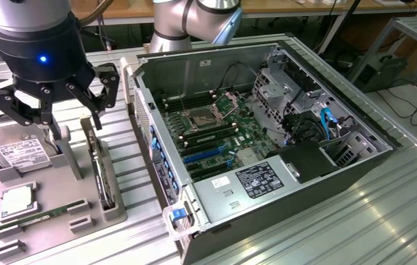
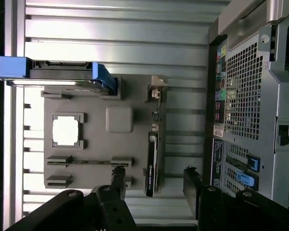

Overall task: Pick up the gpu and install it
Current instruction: 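Pick up the gpu and move the gpu toward the slot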

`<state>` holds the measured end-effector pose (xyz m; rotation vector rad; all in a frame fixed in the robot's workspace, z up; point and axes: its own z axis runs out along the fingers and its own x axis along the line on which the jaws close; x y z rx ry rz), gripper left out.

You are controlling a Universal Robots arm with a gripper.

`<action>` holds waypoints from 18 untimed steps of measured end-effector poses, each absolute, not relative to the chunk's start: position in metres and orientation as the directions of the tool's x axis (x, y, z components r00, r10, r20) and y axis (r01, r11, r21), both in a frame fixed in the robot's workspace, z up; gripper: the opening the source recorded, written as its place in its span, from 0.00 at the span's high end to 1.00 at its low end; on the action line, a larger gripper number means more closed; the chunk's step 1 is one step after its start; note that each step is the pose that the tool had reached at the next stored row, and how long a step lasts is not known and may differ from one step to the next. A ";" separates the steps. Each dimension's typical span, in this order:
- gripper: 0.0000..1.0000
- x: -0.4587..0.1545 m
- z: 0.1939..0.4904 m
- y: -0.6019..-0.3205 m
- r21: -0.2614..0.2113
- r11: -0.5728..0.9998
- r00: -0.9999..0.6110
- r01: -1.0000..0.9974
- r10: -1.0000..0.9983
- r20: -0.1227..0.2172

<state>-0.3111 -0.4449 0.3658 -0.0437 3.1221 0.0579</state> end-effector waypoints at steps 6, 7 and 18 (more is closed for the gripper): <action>0.40 -0.311 0.355 -0.445 0.037 0.999 -1.000 -0.024 -0.023 -0.019; 0.40 -0.311 0.351 -0.445 0.037 0.999 -1.000 -0.023 -0.023 -0.019; 0.40 -0.311 0.330 -0.445 0.037 0.999 -1.000 -0.021 -0.021 -0.019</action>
